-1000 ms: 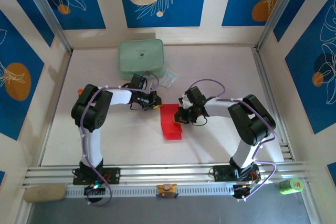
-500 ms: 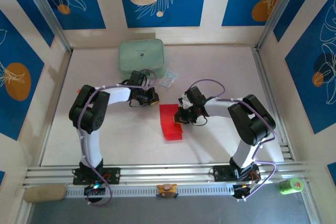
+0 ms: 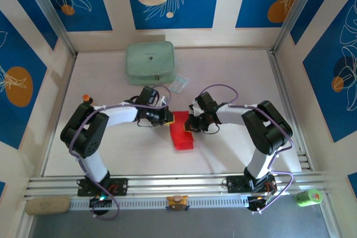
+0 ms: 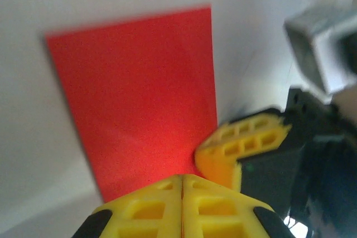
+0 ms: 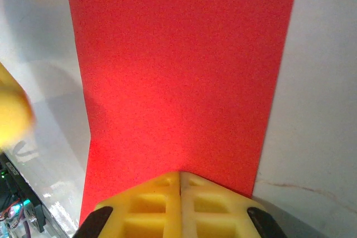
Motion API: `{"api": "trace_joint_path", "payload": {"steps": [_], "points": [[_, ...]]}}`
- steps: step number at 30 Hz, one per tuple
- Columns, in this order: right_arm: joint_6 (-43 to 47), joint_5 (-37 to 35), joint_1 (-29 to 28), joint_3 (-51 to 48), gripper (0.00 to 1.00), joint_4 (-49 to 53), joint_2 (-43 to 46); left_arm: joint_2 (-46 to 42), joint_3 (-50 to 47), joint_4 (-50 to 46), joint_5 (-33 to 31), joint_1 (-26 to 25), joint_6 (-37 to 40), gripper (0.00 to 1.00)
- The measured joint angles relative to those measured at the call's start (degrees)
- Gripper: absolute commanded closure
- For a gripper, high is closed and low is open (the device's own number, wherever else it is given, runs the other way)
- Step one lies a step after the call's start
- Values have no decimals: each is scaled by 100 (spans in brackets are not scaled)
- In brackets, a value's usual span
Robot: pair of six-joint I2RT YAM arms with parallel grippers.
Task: Fold a paper plane with a square sheet of paper (pick it up from the middle)
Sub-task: Fold the paper in half at the center of the table.
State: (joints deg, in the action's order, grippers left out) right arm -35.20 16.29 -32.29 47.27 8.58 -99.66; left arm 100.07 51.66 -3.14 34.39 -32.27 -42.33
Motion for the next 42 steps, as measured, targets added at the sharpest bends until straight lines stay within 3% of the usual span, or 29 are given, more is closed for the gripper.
{"api": "trace_joint_path", "payload": {"steps": [16,26,34,42], "points": [[-39,-44,-39,22,100,22,0,249,-706,680,293,-144,87,92],[-39,-61,-50,22,100,22,0,-109,-693,238,136,-144,282,89],[-44,-63,-52,20,100,20,0,-389,-715,645,446,-173,-247,89],[-83,-83,-61,20,100,22,4,7,-973,1307,654,-291,-647,89]]}}
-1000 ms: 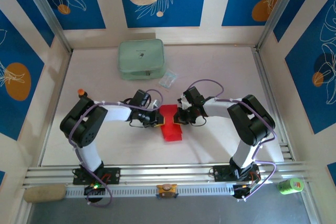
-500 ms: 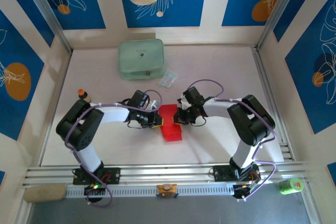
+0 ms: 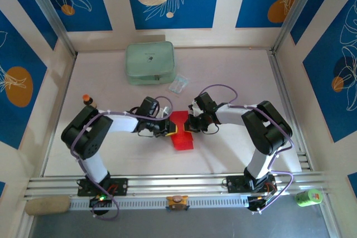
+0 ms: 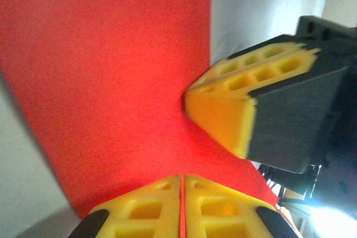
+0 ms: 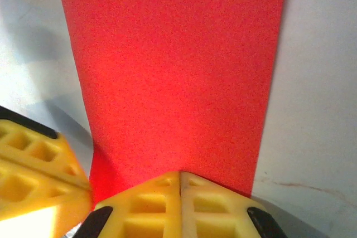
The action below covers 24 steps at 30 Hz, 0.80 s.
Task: Fold a paper plane with a square sheet of paper (pick it up from the middle)
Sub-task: Fold the paper in half at the center of the table.
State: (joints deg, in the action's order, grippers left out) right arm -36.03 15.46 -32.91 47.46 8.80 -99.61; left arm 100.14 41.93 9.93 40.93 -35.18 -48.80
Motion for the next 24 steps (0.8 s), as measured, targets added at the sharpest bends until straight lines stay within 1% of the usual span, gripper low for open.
{"api": "trace_joint_path", "payload": {"steps": [4,10,13,16,19,24], "points": [[0,0,0,0,100,0,0,133,-164,59,-4,-11,4,90],[-2,-7,-9,0,100,-2,0,116,-229,103,-48,-11,435,90],[-22,-20,-11,0,100,0,4,22,-229,-42,-155,-26,588,90],[-22,-22,-11,0,100,0,4,-201,-227,-407,-302,-26,623,89],[-22,-26,-11,0,100,2,7,-472,-214,-605,-345,-35,544,89],[-22,-26,-11,0,100,2,7,-671,-214,-387,-326,-111,157,89]]}}
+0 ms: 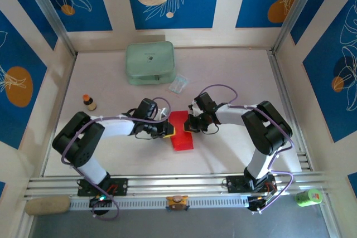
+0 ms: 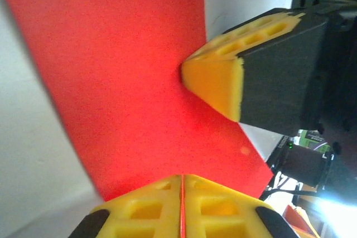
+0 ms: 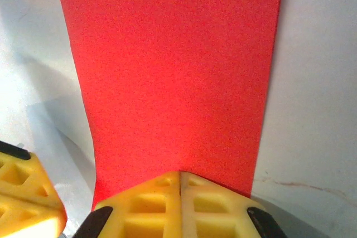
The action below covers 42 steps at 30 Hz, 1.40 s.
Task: Fold a paper plane with a square sheet of paper (pick it up from the middle)
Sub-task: Fold the paper in half at the center of the table.
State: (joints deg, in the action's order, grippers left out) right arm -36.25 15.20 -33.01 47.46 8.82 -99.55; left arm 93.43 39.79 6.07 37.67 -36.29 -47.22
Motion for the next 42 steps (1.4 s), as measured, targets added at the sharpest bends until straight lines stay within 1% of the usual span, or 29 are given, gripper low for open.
{"api": "trace_joint_path", "payload": {"steps": [5,8,12,18,24,28,32,37,42], "points": [[0,0,-2,0,100,-2,-2,79,-83,409,35,-203,-345,89],[-11,0,-4,0,100,-2,-2,205,-223,575,39,-254,-424,90],[-20,-2,-4,0,100,-2,-2,452,-413,719,42,-251,-413,90],[-22,-9,-4,-4,100,-4,0,446,-476,809,28,-243,-109,89],[-46,-44,-22,-37,100,-46,31,81,-601,496,-157,-264,17,88],[-46,-61,-31,-35,100,-44,31,-345,-603,396,-184,-341,-101,86],[-68,-61,-33,-35,100,-46,33,-616,-601,540,-168,-415,-286,86],[-85,-76,-42,-35,100,-46,33,-345,-693,846,-103,-452,-463,86],[-90,-87,-59,-35,100,-46,33,0,-879,898,-107,-476,-498,86]]}}
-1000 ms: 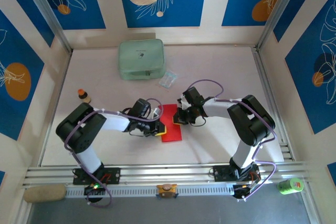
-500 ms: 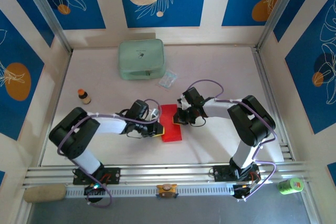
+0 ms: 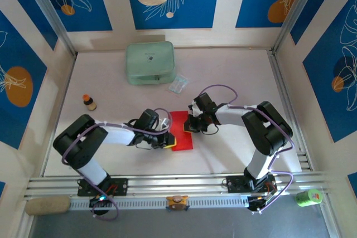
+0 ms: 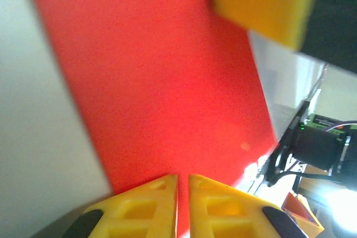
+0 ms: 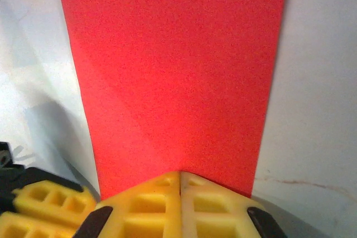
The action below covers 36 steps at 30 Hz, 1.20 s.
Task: Fold a paper plane with a square sheet of paper (pick it up from the middle)
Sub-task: Fold the paper in half at the center of the table.
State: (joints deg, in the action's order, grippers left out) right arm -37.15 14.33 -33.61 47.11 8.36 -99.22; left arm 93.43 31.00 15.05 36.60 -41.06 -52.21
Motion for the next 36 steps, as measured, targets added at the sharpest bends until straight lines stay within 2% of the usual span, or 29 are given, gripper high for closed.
{"api": "trace_joint_path", "payload": {"steps": [10,19,36], "points": [[-39,-15,-11,2,100,-2,0,-37,9,-227,-52,-11,470,86],[-42,-17,-20,2,100,0,0,-490,157,-935,-232,-157,579,83],[-44,-17,-20,2,100,-2,0,-59,273,-968,-140,-184,776,85]]}}
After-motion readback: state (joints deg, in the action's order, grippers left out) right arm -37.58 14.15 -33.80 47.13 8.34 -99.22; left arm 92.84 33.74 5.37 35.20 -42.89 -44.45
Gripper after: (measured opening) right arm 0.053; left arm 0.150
